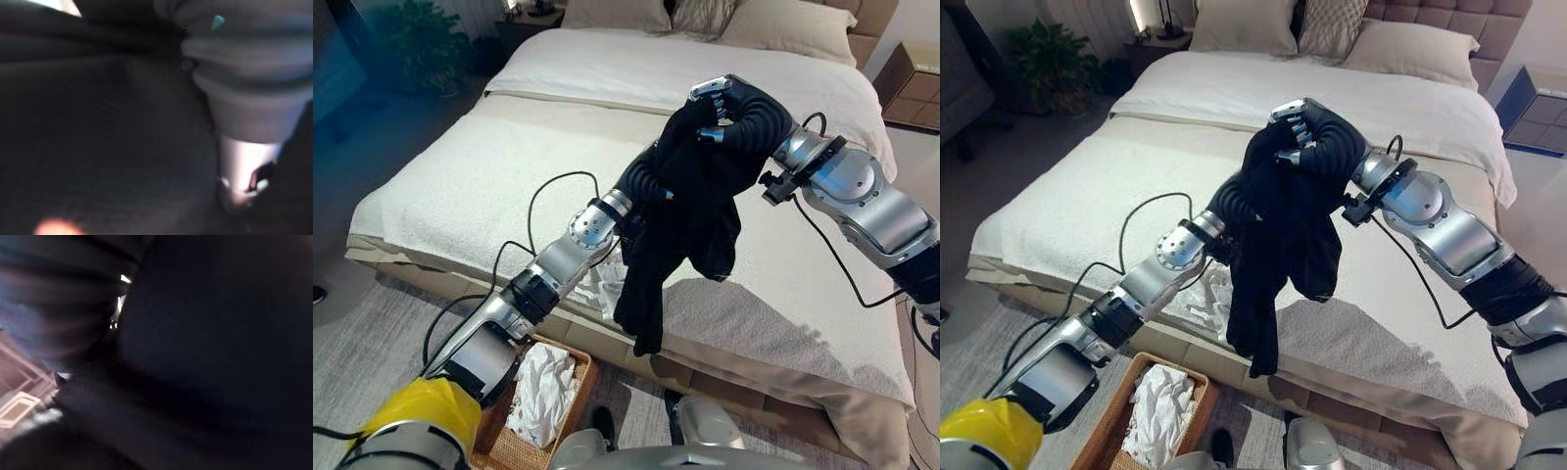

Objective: Pick up clothes into the bucket

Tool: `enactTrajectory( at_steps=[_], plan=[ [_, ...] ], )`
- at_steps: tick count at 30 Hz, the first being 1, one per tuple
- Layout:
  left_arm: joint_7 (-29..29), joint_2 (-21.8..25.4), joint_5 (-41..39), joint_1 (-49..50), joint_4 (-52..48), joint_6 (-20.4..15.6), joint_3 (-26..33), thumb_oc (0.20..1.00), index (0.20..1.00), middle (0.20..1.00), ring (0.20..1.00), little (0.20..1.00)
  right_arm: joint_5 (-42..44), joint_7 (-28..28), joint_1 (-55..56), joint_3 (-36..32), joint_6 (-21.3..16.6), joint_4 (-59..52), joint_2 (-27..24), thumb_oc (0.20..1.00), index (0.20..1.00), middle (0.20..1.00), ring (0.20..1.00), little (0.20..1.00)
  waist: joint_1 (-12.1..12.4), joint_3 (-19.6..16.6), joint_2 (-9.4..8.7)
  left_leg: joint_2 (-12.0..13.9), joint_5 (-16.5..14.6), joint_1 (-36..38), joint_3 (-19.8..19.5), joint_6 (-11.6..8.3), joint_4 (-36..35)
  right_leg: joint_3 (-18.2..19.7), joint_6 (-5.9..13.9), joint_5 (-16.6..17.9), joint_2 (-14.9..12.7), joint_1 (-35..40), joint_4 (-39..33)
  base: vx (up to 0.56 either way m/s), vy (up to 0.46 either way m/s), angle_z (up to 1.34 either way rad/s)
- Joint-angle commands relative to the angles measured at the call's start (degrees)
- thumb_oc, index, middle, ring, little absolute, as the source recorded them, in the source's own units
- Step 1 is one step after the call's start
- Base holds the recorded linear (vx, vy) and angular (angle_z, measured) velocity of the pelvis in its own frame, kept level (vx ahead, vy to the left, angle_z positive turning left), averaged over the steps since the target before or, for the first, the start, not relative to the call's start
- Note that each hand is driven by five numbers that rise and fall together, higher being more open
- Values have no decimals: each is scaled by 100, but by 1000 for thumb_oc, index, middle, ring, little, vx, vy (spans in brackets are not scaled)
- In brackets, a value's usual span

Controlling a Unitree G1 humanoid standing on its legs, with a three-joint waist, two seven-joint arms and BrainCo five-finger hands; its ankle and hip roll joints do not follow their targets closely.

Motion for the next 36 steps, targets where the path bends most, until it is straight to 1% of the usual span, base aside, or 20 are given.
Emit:
enactTrajectory(
  at_steps=[1,4,5,6,8,12,16,17,18,19,20,24,27,28,29,31,32,33,34,36],
  plan=[
    [-184,-446,-83,-339,574,73,-372,1000,1000,1000,1000,1000,566,-102,-51,-471,-314,-614,185,200,200,200,200,200,28,-441,-225,3,-500,-273,-137,-126,599,-267,471,162,-479,679,-692,30,-23,2],
    [-366,-553,-349,-406,643,147,-529,1000,1000,1000,1000,1000,622,-122,-11,-547,-307,-602,272,200,200,200,200,200,14,-477,-212,-1,-495,-243,-169,-121,573,-299,467,148,-474,712,-699,14,-4,1],
    [-541,-559,-846,-416,643,230,-686,667,667,667,667,667,598,-137,-19,-561,-305,-576,320,200,200,200,200,200,-14,-507,-194,-2,-491,-207,-181,-123,540,-316,469,137,-472,755,-700,44,-7,3],
    [-689,-556,-1224,-400,594,302,-757,200,200,200,200,200,604,-150,8,-566,-308,-532,343,200,200,200,200,200,-32,-532,-178,-2,-488,-190,-184,-123,525,-321,467,136,-468,765,-703,41,-3,7],
    [-960,-422,-1804,-346,399,402,-887,200,200,200,200,200,572,-182,14,-599,-339,-485,348,200,200,200,200,200,-54,-577,-162,-1,-494,-163,-191,-128,514,-335,466,129,-467,795,-716,31,-5,7],
    [-1124,-189,-2291,-142,130,456,-899,200,200,200,200,200,408,-298,143,-737,-385,-297,453,200,200,200,200,200,-53,-625,-154,6,-503,-121,-206,-131,495,-348,455,119,-465,857,-756,19,-10,5],
    [-1272,155,-2821,378,-279,516,-530,200,200,200,200,200,145,-514,763,-1321,-414,97,654,200,200,200,200,200,-19,-661,-152,15,-504,-78,-238,-125,469,-379,442,106,-467,919,-794,12,-4,3],
    [-1286,217,-2858,499,-379,502,-466,200,200,200,200,200,61,-566,966,-1497,-400,138,679,420,420,420,420,420,-12,-667,-163,18,-506,-76,-245,-122,464,-390,439,105,-470,928,-806,0,-9,5],
    [-1322,269,-2875,587,-457,512,-410,200,200,200,200,200,-8,-601,1126,-1653,-399,191,685,583,583,583,583,583,-9,-672,-169,19,-507,-80,-251,-120,468,-388,435,100,-468,933,-810,1,-6,4],
    [-1322,269,-2875,587,-457,512,-411,200,200,200,200,200,-9,-601,1128,-1655,-398,190,685,925,925,925,925,925,-8,-672,-170,18,-507,-80,-251,-120,468,-388,435,100,-468,933,-810,3,1,3],
    [-1373,384,-3001,713,-658,520,-282,200,200,200,200,200,-190,-673,1465,-1987,-393,270,693,1000,1000,1000,1000,1000,-3,-677,-172,17,-503,-90,-271,-118,461,-411,427,90,-463,934,-818,0,0,0],
    [-1524,675,-3223,843,-1158,524,-64,200,200,200,200,200,-424,-849,2133,-2634,-404,617,742,1000,1000,1000,1000,1000,9,-674,-177,9,-492,-103,-311,-111,447,-438,420,77,-462,932,-806,0,0,1],
    [-1584,1152,-3439,1009,-1938,411,258,200,200,200,200,200,-655,-990,2990,-3318,-395,1075,1048,1000,1000,1000,1000,1000,41,-636,-174,-14,-492,-127,-367,-92,460,-468,417,60,-467,942,-786,-9,0,8],
    [-1579,1159,-3440,1015,-1949,414,252,200,200,200,200,200,-659,-991,3006,-3327,-392,1065,1055,1000,1000,1000,1000,1000,43,-640,-180,-15,-494,-126,-369,-92,462,-469,417,59,-467,944,-785,-13,-8,12],
    [-1555,1340,-3555,1066,-2362,313,553,200,200,200,200,200,-690,-1081,3485,-3641,-382,1429,1386,1000,1000,1000,1000,1000,63,-613,-177,-31,-497,-141,-405,-84,477,-475,411,59,-470,946,-784,-13,-2,11],
    [-1510,1395,-3646,1150,-2516,243,730,200,200,200,200,200,-718,-1090,3728,-3766,-363,1500,1535,1000,1000,1000,1000,1000,71,-607,-180,-31,-499,-145,-412,-81,486,-484,409,55,-473,951,-785,-14,-3,7],
    [-1448,1468,-3718,1327,-2728,117,1132,200,200,200,200,200,-673,-1088,4199,-3993,-353,1746,1864,1000,1000,1000,1000,1000,86,-584,-178,-41,-499,-158,-437,-81,493,-483,403,54,-474,946,-788,-9,-3,3],
    [-1444,1472,-3717,1340,-2740,120,1132,200,200,200,200,200,-675,-1088,4213,-3996,-351,1737,1868,1000,1000,1000,1000,1000,85,-592,-180,-42,-502,-160,-438,-81,496,-485,403,52,-475,946,-787,-17,0,4],
    [-1365,1513,-3798,1579,-2998,1,1648,200,200,200,200,200,-737,-1008,4727,-4102,-291,1975,2254,1000,1000,1000,1000,1000,99,-564,-173,-51,-492,-170,-459,-82,487,-491,397,49,-472,939,-800,-11,0,4],
    [-1302,1466,-3789,1859,-3156,-94,2076,200,200,200,200,200,-830,-830,5164,-4067,-217,2260,2558,1000,1000,1000,1000,1000,97,-543,-183,-51,-486,-196,-491,-86,501,-503,391,45,-476,935,-798,-12,-6,4]
  ],
)
